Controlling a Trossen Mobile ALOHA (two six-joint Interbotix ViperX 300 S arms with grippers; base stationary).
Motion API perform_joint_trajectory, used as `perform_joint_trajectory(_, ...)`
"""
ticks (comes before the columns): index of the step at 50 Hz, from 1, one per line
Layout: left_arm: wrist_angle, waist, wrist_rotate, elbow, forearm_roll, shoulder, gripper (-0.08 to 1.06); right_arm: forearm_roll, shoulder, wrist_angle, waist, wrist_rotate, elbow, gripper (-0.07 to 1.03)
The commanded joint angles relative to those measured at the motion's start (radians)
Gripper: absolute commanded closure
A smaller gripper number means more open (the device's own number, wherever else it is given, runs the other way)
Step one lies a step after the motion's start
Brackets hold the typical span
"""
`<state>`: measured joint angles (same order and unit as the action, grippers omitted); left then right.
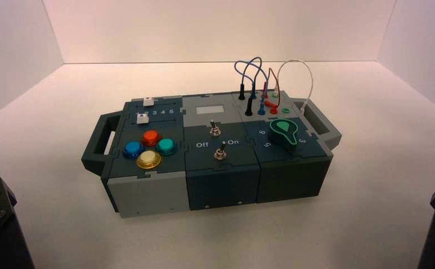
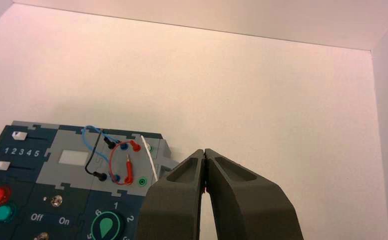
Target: Move the box to the right.
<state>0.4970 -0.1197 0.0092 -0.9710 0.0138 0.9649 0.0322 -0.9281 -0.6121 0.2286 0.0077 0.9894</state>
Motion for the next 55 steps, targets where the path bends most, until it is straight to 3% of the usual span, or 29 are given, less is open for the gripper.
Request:
perform_joint_trajectory(1, -0.011, 0.005, 0.006, 0.011, -0.002, -0.005, 1.01, 0.003, 0.005, 0.006, -0.005, 0.005, -0.012, 0.99)
perform_joint_trajectory(22, -0.009, 0.005, 0.008, 0.011, 0.002, -0.023, 1.01, 0.008, 0.005, 0.005, -0.005, 0.005, -0.011, 0.99)
perform_joint_trajectory(40, 0.216, -0.014, -0.006, 0.052, 0.023, -0.235, 1.01, 0.031, 0.083, -0.04, -0.005, 0.005, -0.006, 0.99)
perform_joint_trajectory(55, 0.342, -0.017, -0.009, 0.072, 0.032, -0.426, 1.01, 0.038, 0.184, -0.071, -0.005, 0.005, -0.02, 0.99)
